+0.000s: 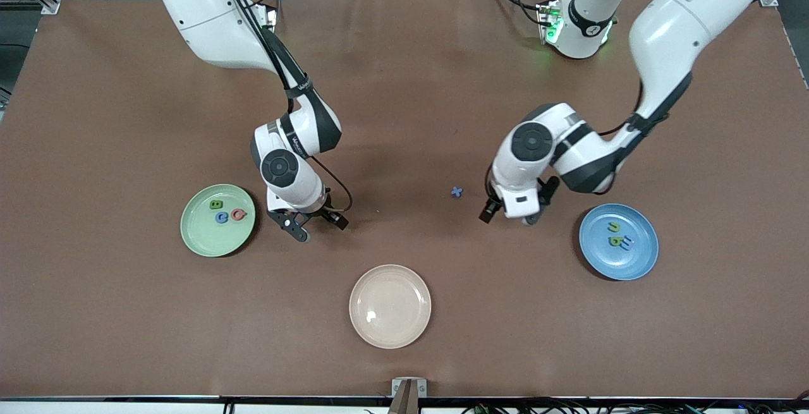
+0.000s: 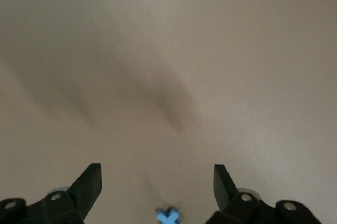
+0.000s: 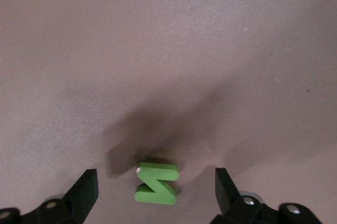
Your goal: Sort upper and lower case letters into plates
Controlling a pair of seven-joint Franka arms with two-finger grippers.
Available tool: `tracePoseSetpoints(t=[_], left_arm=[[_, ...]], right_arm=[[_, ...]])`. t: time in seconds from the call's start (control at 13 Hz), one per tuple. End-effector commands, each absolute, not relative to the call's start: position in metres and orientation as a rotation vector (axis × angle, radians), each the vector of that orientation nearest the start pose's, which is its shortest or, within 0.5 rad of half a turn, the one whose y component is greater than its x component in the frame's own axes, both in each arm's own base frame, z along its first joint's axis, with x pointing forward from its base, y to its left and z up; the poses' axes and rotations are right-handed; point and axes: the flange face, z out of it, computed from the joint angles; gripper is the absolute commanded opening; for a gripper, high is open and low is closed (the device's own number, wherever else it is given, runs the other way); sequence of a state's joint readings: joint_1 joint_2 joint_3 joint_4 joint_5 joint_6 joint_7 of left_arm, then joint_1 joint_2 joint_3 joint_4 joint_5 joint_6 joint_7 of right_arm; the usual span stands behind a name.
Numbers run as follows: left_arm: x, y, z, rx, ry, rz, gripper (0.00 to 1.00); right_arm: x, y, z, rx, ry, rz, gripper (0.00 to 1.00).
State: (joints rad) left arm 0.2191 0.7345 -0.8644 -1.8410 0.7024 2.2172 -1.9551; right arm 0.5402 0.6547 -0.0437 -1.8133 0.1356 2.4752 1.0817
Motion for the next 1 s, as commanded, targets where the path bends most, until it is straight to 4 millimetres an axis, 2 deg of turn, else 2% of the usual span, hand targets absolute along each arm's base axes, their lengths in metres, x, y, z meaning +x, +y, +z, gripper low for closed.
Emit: tracePoseSetpoints(t=[0.0,0.15,0.31,0.54,0.77,0.84,0.92], left_arm=[[0.535,-0.354,0.210,-2.707,-1.614,-0.030,0.90],[0.517,-0.378,0.193,-2.671,-1.640,-0.039,0.87],[0.506,-0.386,0.181,-2.640,-1.673,-0.028,0.83],[0.498,-0.394,0.179,-2.626,-1.726,-0.017,0.80],[0.490,-0.402,0.168,-2.621,-1.741,0.013,0.70],[0.490,-0.402,0.166,-2.619,-1.739,0.019,0.64],[0.491,-0.400,0.165,-2.616,-1.742,0.018,0.55]], right_arm=[[0.571,0.317,0.174,-2.902,1.068,0.043,0.91],[0.567,0.321,0.170,-2.910,1.063,0.052,0.81],[0.563,0.324,0.169,-2.917,1.056,0.059,0.54],[0.563,0.323,0.170,-2.924,1.053,0.067,0.02],[0.571,0.307,0.179,-2.965,1.011,0.103,0.00],[0.574,0.296,0.189,-2.998,0.963,0.142,0.00],[0.580,0.283,0.208,-3.008,0.927,0.162,0.00]])
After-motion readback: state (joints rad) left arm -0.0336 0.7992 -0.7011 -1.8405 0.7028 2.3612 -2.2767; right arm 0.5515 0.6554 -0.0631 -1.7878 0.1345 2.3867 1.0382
